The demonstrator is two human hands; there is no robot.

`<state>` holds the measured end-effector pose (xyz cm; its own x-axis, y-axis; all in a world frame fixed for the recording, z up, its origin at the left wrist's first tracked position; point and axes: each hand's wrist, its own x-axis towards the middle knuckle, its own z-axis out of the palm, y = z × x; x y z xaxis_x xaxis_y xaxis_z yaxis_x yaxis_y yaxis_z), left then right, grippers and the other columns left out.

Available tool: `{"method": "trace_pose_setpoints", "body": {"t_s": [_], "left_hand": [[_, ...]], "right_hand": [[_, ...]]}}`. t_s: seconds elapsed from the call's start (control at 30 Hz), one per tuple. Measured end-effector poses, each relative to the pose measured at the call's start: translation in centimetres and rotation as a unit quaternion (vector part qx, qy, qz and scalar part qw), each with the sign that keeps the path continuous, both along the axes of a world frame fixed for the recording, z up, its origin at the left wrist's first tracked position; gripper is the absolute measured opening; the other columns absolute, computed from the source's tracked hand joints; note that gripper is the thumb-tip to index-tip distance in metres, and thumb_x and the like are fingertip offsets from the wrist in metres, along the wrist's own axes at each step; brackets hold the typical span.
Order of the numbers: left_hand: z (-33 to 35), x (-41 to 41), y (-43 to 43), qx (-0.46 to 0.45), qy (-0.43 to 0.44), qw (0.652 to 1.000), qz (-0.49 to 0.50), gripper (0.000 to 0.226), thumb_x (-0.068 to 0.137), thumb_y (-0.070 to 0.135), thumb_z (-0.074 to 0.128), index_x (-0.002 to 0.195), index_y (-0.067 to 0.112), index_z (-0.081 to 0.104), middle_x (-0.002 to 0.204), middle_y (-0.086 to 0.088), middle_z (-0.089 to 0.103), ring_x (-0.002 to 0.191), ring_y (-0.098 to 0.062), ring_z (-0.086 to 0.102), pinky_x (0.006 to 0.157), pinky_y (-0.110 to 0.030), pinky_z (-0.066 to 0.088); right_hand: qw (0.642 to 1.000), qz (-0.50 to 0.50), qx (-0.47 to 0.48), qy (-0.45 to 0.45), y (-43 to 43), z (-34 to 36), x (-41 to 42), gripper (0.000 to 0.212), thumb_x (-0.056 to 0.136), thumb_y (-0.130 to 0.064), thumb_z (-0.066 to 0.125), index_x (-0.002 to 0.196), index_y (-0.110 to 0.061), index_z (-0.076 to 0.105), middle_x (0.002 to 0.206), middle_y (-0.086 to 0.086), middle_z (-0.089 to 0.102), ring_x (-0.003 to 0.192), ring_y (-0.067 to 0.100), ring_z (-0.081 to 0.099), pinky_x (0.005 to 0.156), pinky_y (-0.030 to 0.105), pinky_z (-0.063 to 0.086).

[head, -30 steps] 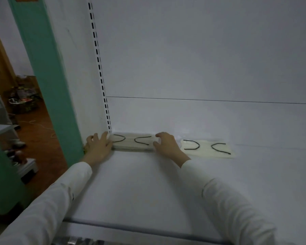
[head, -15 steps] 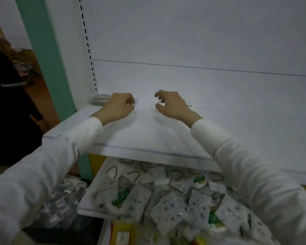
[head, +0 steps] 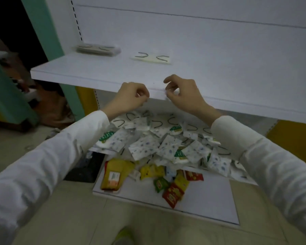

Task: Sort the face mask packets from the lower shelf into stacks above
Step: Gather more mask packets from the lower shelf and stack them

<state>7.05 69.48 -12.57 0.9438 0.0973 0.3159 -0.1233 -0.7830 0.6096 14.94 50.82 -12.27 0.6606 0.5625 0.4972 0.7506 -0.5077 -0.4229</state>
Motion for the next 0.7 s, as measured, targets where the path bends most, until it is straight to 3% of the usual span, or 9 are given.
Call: {"method": "trace_pose_setpoints", "body": {"t_s": [0.13, 0.3, 0.4, 0.57, 0.7], "left_hand": [[-3.7, -2.7, -1.1, -0.054, 0.069, 0.995, -0.037, 0.011, 0.09, 0.006, 0.056, 0.091, 0.009, 0.067, 0.079, -0.006, 0.07, 0.063, -0.011, 0.065, 0.058, -0.02, 0.052], [-10.1, -2.5, 0.2, -0.061, 0.154, 0.986, 0.013, 0.015, 0.088, 0.0, 0.054, 0.088, 0.007, 0.067, 0.08, -0.011, 0.07, 0.066, -0.018, 0.064, 0.054, -0.017, 0.046], [-14.3, -2.2, 1.6, -0.099, 0.199, 0.973, 0.057, 0.016, 0.087, -0.003, 0.054, 0.084, 0.006, 0.066, 0.08, -0.01, 0.067, 0.068, -0.019, 0.061, 0.051, -0.014, 0.045], [-20.9, -2.1, 3.5, -0.085, 0.223, 0.968, 0.082, 0.012, 0.087, 0.002, 0.06, 0.087, 0.005, 0.072, 0.088, -0.004, 0.065, 0.087, -0.016, 0.059, 0.072, -0.015, 0.039], [-26.0, -1.0, 4.9, -0.072, 0.265, 0.959, 0.07, 0.014, 0.088, 0.007, 0.06, 0.092, 0.004, 0.073, 0.1, -0.01, 0.071, 0.095, -0.024, 0.064, 0.076, -0.021, 0.042]], "right_hand": [[0.997, 0.061, 0.013, -0.053, -3.5, -3.3, -1.8, 0.029, 0.088, -0.022, 0.046, 0.104, -0.008, 0.064, 0.077, 0.003, 0.071, 0.059, 0.023, 0.064, 0.058, 0.04, 0.054], [0.996, 0.056, -0.059, -0.031, -5.4, -8.7, -1.9, 0.018, 0.086, -0.014, 0.053, 0.094, -0.011, 0.069, 0.07, 0.003, 0.069, 0.052, 0.018, 0.059, 0.053, 0.034, 0.053], [0.996, 0.001, -0.062, 0.065, -5.7, -13.1, -1.2, 0.021, 0.088, -0.015, 0.052, 0.096, -0.012, 0.07, 0.078, 0.007, 0.072, 0.061, 0.023, 0.064, 0.06, 0.037, 0.055], [0.97, -0.063, -0.093, 0.214, -4.1, -22.4, 0.7, 0.02, 0.089, -0.008, 0.055, 0.098, -0.01, 0.072, 0.093, 0.012, 0.073, 0.078, 0.028, 0.067, 0.071, 0.042, 0.055], [0.935, -0.096, -0.152, 0.304, -0.2, -28.0, 3.1, 0.028, 0.094, -0.013, 0.05, 0.118, -0.008, 0.066, 0.119, 0.012, 0.066, 0.107, 0.029, 0.061, 0.092, 0.036, 0.049]]}}
